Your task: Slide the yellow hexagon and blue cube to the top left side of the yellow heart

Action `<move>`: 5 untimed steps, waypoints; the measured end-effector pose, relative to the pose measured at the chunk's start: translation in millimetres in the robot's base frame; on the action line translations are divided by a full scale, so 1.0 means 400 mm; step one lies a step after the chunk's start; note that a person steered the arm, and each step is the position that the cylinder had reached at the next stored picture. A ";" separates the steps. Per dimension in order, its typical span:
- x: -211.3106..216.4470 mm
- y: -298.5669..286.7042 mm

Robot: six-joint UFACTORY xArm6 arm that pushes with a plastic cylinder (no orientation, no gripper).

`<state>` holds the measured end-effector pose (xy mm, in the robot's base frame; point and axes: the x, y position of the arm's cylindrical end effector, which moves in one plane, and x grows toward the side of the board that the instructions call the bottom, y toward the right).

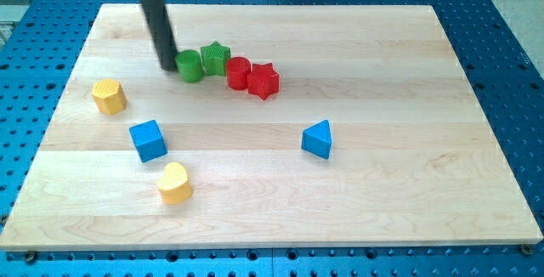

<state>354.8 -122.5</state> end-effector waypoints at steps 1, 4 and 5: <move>-0.020 -0.056; 0.241 -0.143; 0.214 -0.204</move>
<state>440.5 -204.1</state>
